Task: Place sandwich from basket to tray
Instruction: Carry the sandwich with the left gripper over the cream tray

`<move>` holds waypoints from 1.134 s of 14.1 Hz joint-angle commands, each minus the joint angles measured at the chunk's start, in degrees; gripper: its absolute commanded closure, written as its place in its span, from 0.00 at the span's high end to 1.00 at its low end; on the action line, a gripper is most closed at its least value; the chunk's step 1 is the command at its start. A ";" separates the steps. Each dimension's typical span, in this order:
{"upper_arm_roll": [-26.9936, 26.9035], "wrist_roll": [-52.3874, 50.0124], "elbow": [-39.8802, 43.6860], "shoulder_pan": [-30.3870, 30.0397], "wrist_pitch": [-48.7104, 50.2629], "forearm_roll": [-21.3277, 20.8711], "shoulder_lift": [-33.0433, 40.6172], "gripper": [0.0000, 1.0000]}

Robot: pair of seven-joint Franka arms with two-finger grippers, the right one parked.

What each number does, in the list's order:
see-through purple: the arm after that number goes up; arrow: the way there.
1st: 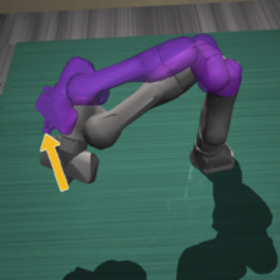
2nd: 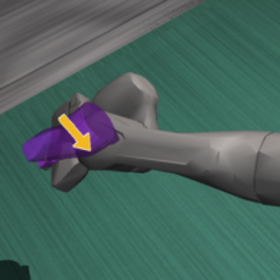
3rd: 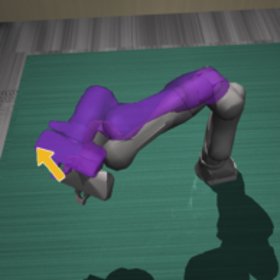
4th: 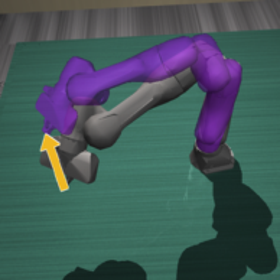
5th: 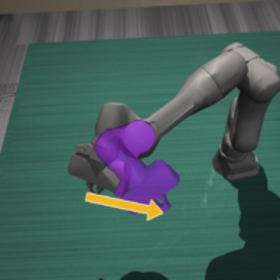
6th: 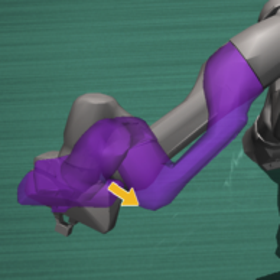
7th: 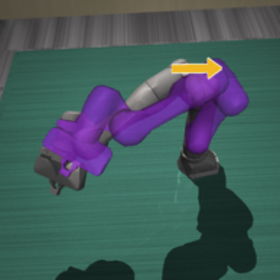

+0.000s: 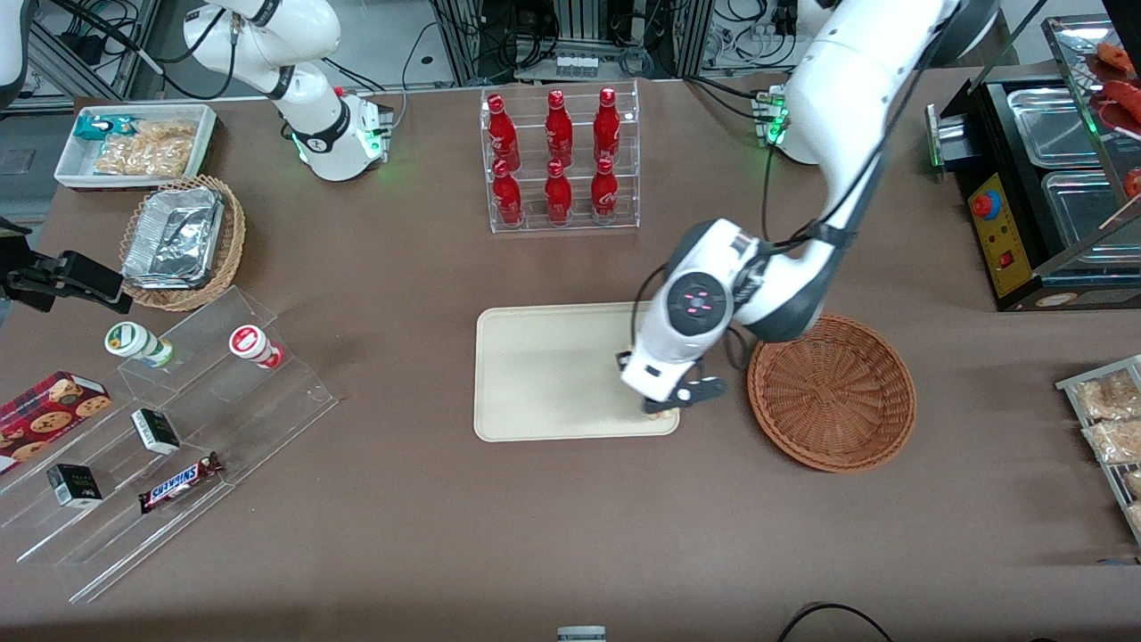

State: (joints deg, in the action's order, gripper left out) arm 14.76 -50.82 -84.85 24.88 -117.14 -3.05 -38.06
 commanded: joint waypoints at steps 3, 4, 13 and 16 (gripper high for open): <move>-1.93 -9.73 9.51 7.90 0.24 -7.14 -8.50 0.17; -1.93 -9.91 11.18 8.60 0.15 -7.15 -9.65 0.18; -1.84 -10.09 14.19 10.98 -1.78 -7.15 -12.03 0.81; -2.01 -9.56 14.19 10.89 -1.96 -7.23 -11.95 1.00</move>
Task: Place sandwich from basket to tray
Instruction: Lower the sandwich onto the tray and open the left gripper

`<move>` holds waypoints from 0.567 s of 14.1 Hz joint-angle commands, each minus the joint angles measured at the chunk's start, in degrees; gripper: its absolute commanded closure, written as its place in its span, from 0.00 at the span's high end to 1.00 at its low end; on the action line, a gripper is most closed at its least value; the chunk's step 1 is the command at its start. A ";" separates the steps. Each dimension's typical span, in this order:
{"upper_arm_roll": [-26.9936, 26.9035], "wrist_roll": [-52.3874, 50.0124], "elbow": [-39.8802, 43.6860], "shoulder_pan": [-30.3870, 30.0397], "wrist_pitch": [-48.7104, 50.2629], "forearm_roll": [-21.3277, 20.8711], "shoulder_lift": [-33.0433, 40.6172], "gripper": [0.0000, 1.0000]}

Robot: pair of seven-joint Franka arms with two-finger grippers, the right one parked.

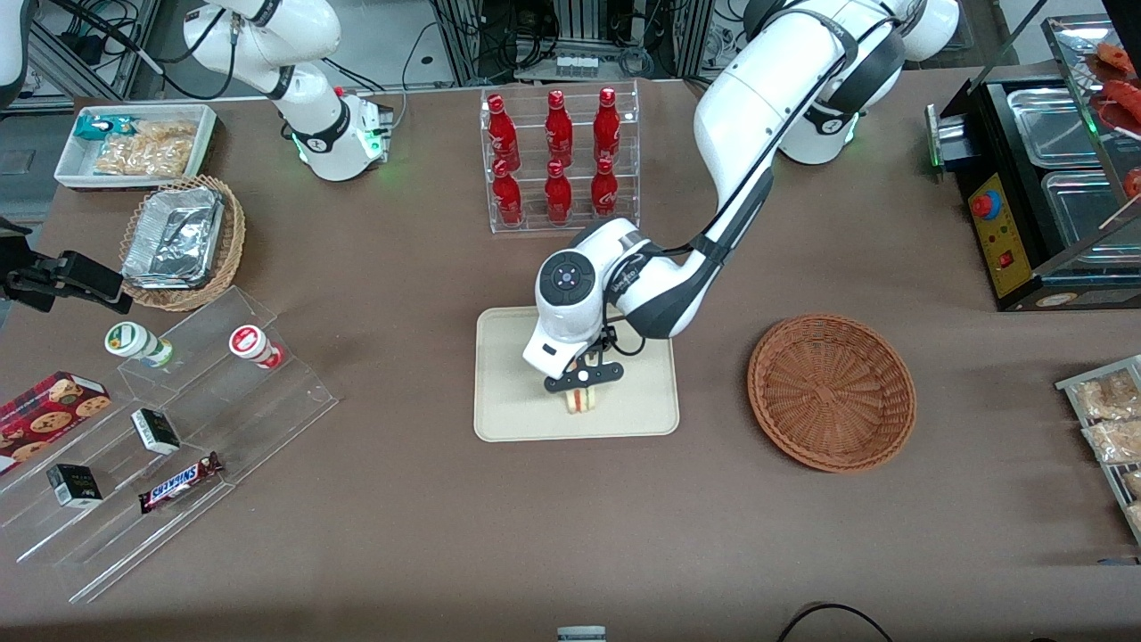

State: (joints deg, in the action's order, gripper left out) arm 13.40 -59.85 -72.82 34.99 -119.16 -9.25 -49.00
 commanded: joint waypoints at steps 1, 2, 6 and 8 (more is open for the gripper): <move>-0.74 -0.44 2.25 0.60 0.07 -1.04 -0.83 1.00; -0.92 -0.44 2.51 0.34 0.07 -1.04 -0.57 1.00; -4.16 -0.35 3.74 0.43 0.86 -1.21 1.80 1.00; -5.83 -0.44 3.04 -0.10 2.87 -1.12 5.56 1.00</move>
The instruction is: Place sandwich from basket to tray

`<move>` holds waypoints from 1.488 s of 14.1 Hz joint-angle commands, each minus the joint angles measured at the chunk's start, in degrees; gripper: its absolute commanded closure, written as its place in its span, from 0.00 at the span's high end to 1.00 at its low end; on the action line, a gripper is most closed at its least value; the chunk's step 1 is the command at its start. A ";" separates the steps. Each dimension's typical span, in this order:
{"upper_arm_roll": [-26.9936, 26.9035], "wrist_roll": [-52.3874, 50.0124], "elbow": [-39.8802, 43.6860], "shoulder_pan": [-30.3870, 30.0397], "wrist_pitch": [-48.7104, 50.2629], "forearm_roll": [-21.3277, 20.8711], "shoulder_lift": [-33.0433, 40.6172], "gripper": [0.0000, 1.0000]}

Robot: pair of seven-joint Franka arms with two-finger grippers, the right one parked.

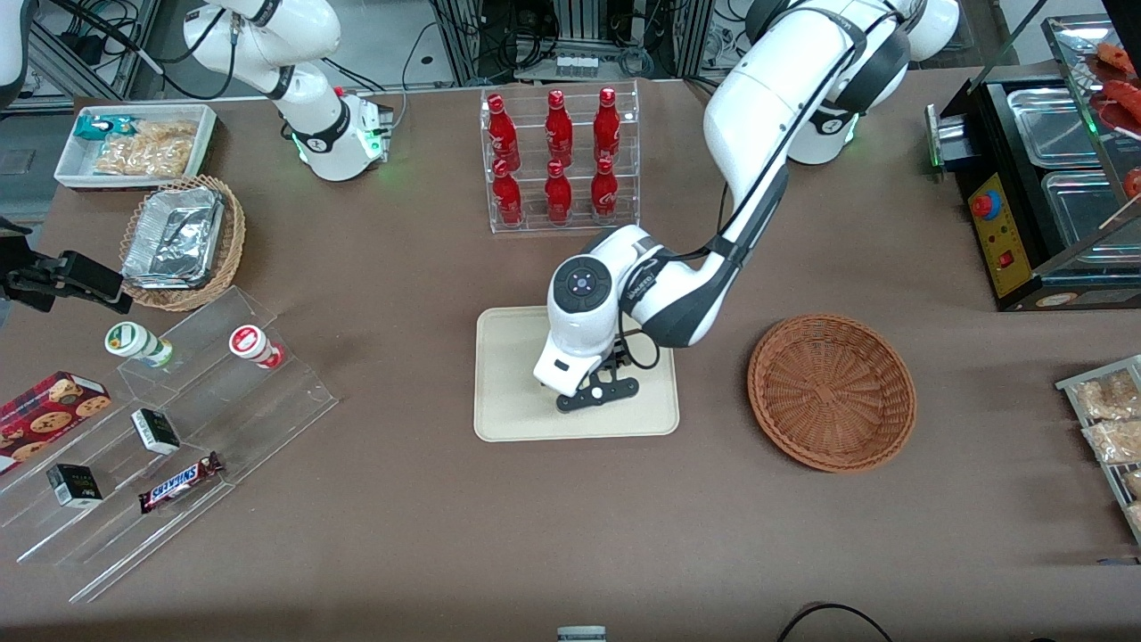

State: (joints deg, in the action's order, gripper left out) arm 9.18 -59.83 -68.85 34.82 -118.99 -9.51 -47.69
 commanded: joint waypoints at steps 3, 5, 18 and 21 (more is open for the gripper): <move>-3.02 -0.03 -2.77 -4.56 12.36 -0.07 11.01 1.00; -2.94 2.94 -7.76 -9.13 12.38 0.28 16.55 1.00; -3.11 42.43 -13.85 -32.53 37.22 6.61 35.63 1.00; -3.11 42.51 -18.39 -32.53 39.71 6.97 42.30 1.00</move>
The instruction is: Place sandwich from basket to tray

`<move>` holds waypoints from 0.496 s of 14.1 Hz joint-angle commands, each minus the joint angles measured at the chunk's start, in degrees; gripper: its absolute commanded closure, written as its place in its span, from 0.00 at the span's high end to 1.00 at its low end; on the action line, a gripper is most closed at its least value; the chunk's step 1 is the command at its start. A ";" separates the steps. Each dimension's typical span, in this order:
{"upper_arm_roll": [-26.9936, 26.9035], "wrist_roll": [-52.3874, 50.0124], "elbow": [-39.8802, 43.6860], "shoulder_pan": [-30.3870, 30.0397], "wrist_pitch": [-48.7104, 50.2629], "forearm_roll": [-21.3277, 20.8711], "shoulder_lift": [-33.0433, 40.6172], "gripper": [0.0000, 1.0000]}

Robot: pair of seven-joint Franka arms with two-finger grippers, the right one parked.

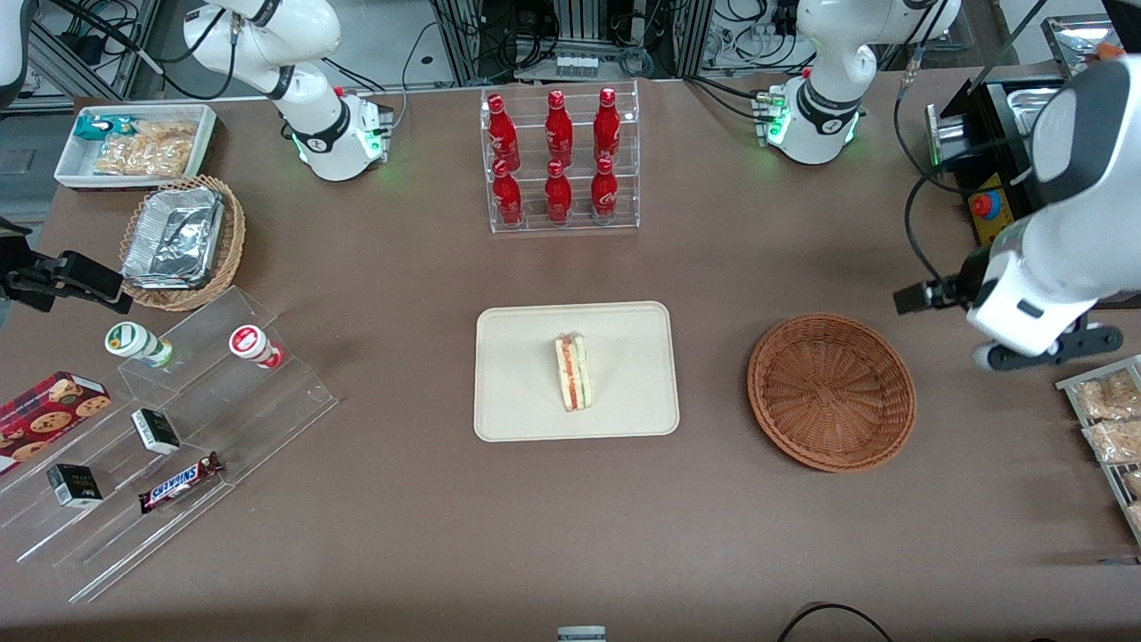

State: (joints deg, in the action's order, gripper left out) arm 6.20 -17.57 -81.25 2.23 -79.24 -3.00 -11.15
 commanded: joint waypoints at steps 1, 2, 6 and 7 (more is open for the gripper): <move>-0.13 0.34 -10.03 0.05 -1.43 0.36 8.92 1.00; -0.13 0.60 -13.20 0.05 -3.62 0.36 11.47 1.00; -0.22 3.69 -13.15 -0.04 -3.82 0.45 11.94 1.00; -0.14 3.60 -12.71 0.14 -3.82 0.45 11.42 1.00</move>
State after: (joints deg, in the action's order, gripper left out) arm 6.17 -14.90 -93.07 2.21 -81.81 -3.00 -0.28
